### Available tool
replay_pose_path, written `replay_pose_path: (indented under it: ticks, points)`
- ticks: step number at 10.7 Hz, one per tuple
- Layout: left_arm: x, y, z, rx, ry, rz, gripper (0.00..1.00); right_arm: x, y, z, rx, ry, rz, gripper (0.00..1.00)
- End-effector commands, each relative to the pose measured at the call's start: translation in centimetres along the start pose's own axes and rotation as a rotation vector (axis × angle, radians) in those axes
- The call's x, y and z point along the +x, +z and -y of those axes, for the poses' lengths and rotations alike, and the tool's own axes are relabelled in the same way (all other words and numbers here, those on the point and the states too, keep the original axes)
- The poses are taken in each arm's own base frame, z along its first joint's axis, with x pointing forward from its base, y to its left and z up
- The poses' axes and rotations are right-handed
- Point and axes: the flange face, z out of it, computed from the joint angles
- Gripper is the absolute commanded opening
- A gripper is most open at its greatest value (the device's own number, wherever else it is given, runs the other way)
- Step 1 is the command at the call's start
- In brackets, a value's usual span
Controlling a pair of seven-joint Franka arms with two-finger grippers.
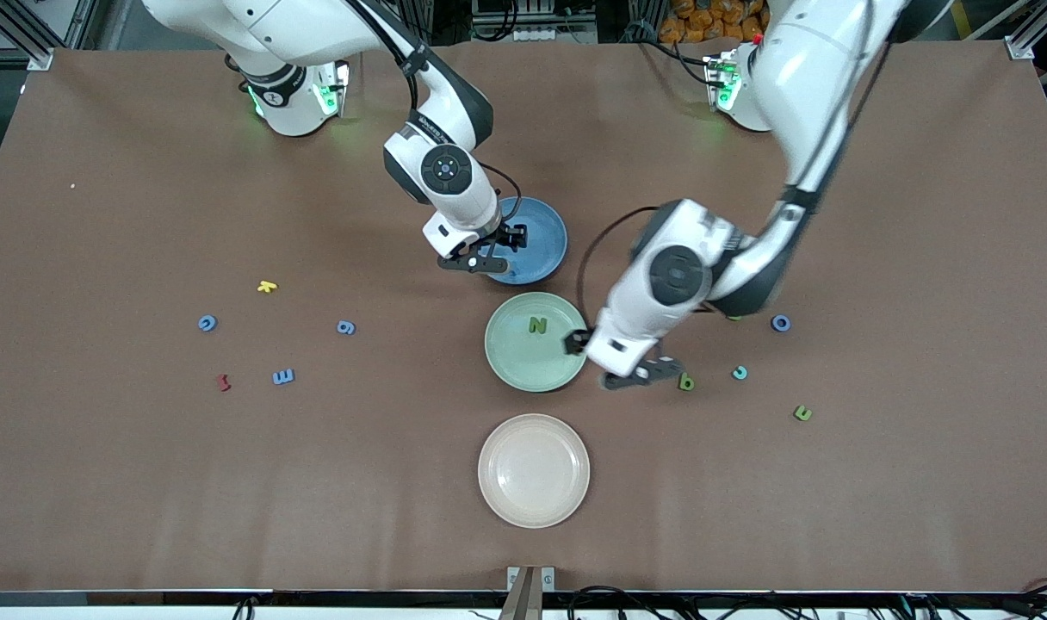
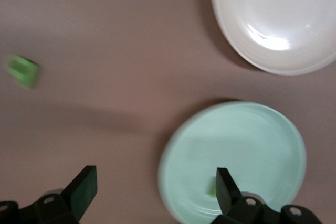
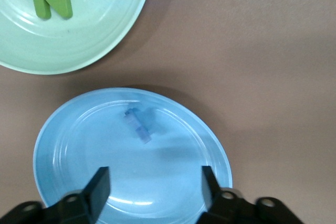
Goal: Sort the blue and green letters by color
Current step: 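Place the N on the green plate while the right gripper drops X on blue, then move the left gripper to the green n while the right gripper reaches blue 6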
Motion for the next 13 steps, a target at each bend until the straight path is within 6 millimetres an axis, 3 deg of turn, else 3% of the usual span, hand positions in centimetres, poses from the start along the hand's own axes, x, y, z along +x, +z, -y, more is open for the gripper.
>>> replay_pose_path:
  ticks: [1, 2, 4, 8, 10, 11, 13]
  points:
    - [3.7, -3.1, 8.2, 0.069, 0.138, 0.043, 1.00, 1.2, -4.2, -1.0, -0.040, 0.038, -0.011, 1.00]
    - [5.4, -3.3, 11.7, 0.106, 0.174, 0.033, 1.00, 1.7, -5.7, -2.1, -0.065, 0.056, -0.006, 1.00]
    - [7.7, -2.6, 16.4, 0.204, 0.266, 0.009, 1.00, 4.3, -7.7, -4.9, -0.070, 0.118, -0.012, 1.00]
    - [12.4, -1.2, 25.2, 0.210, 0.500, -0.002, 1.00, 11.2, -11.0, -12.6, -0.039, 0.166, -0.051, 1.00]
    - [14.3, 0.2, 29.7, 0.192, 0.638, -0.004, 1.00, 13.7, -11.6, -16.5, -0.031, 0.164, -0.056, 1.00]
    - [14.9, 1.1, 31.6, 0.183, 0.674, -0.007, 1.00, 14.7, -11.9, -18.1, -0.026, 0.160, -0.059, 1.00]
    - [14.8, 2.4, 32.2, 0.173, 0.702, -0.027, 0.97, 15.5, -11.0, -20.8, -0.010, 0.155, -0.083, 1.00]
